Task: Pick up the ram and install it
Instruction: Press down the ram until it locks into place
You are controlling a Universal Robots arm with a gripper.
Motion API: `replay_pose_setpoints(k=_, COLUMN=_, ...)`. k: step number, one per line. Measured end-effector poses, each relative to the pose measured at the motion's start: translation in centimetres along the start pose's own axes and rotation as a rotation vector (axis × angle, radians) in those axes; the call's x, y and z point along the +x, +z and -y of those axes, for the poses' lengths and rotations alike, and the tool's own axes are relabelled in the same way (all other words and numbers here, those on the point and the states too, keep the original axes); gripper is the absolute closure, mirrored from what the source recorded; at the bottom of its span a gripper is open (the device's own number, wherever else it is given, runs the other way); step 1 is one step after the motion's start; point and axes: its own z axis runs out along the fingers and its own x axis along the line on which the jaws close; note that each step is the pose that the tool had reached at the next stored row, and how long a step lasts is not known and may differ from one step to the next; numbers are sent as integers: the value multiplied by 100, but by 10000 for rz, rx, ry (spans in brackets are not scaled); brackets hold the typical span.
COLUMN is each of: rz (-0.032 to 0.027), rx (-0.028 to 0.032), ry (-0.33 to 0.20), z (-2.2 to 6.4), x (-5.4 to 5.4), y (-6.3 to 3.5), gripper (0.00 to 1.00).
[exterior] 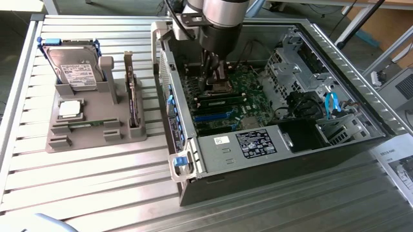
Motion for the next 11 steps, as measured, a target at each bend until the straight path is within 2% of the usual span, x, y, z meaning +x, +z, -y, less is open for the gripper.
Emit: replay_pose_setpoints(k=11, rz=-53, rx=1, ry=-1, z=5, x=10, y=-197, gripper=90)
